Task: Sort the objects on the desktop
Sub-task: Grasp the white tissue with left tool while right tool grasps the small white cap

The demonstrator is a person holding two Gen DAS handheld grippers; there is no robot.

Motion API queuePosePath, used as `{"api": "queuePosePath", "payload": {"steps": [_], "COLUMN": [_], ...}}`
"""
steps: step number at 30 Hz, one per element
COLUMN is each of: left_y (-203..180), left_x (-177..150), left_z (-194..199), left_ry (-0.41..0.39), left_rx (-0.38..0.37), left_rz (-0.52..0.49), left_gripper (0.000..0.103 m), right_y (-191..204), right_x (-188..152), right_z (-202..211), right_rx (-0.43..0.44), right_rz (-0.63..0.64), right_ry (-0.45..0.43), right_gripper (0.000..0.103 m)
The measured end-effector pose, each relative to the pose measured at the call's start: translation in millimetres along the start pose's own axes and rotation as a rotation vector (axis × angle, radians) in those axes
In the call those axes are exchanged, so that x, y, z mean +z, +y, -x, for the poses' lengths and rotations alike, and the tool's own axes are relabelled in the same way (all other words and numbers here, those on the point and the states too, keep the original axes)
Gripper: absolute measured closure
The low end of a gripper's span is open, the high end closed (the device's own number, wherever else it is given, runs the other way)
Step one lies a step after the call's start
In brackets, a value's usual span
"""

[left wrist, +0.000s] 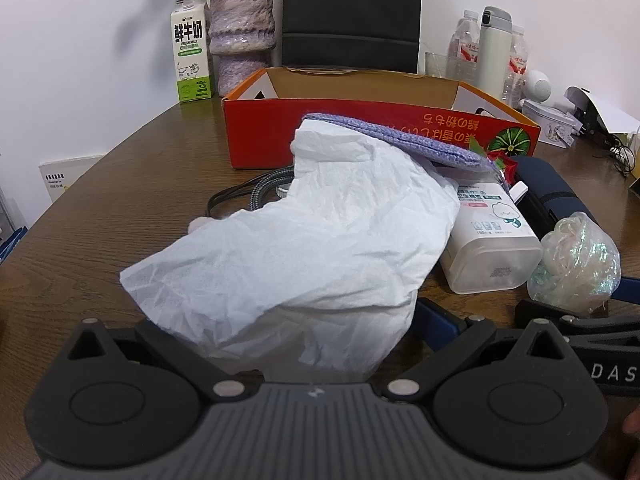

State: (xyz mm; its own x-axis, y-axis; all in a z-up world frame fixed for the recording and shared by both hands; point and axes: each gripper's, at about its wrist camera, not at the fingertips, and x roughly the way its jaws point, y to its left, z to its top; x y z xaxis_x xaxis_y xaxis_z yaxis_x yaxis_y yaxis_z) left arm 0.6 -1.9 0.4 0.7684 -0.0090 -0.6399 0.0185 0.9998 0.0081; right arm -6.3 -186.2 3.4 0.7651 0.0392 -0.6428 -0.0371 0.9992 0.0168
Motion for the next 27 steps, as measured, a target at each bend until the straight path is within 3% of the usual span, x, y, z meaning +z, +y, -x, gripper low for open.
{"api": "queuePosePath", "payload": {"steps": [17,21,24,27], "left_y": [2.4,5.9,11.9,11.4], "left_x": [-1.4,-0.8,-1.5,-2.6], "left_z": [1.2,7.5,43.4,57.3], "left_ry": [0.001,0.000,-0.123,-0.169], "left_rx": [0.018,-0.027,-0.124,-0.163], "left_rz": [0.015,-0.016,-0.004,-0.072], "left_gripper": [0.000,0.002,0.000,0.000], "right_y": [1.7,1.3,-12.0,-21.8], "right_x": [-0.4,-7.5,-16.8,-18.8], "right_z": [0.7,11.2,35.8,55.1], "right_rx": [-0.004,0.013,0.065,0.119], "right_rz": [0.002,0.020,0.038,0.047], "right_ry": [0.000,0.004,-0.053,-0.113], "right_gripper": [0.000,0.000,0.006,0.007]}}
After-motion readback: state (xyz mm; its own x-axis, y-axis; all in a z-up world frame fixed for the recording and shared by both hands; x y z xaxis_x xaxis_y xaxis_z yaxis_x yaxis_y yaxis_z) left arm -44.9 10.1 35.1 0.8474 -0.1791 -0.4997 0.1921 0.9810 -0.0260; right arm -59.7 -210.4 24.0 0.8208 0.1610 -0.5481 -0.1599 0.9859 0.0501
